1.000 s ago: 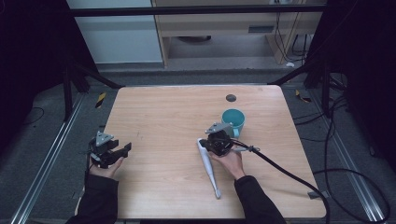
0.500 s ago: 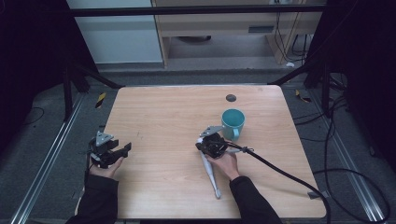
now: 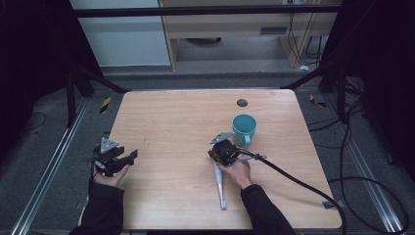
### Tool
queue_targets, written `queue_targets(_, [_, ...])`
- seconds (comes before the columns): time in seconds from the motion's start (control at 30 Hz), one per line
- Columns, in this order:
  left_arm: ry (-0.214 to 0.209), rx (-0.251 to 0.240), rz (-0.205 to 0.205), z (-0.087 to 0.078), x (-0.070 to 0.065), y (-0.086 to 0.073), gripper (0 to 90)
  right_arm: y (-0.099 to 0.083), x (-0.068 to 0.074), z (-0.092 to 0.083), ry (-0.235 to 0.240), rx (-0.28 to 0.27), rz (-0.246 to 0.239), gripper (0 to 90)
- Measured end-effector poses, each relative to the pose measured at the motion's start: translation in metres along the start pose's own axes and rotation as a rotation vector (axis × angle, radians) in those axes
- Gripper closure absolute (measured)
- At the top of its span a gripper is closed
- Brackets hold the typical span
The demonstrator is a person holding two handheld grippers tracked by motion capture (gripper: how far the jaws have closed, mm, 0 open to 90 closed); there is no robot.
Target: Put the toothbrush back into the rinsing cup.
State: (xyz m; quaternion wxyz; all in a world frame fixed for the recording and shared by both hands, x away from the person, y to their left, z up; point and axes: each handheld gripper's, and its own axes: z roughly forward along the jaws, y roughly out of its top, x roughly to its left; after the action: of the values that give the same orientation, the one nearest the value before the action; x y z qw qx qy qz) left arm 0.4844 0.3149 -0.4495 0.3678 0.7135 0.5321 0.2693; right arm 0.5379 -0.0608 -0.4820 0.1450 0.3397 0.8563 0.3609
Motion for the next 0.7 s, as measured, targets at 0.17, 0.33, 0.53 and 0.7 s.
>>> queue_targets(0.17, [0.0, -0.001, 0.0, 0.0, 0.0, 0.0, 42.3, -0.001, -0.001, -0.002, -0.023, 0.008, -0.003, 90.0])
queue_targets(0.33, [-0.001, -0.001, 0.0, 0.0, 0.0, 0.0, 42.3, -0.002, -0.004, -0.003, -0.029, 0.009, 0.013, 90.0])
queue_targets(0.53, [-0.001, -0.002, 0.0, 0.0, 0.0, 0.0, 42.2, -0.003, -0.008, -0.001, -0.036, 0.013, 0.016, 90.0])
queue_targets(0.7, [-0.001, -0.001, 0.001, 0.0, 0.0, 0.0, 42.3, -0.004, -0.01, -0.001, -0.045, 0.009, 0.019, 90.0])
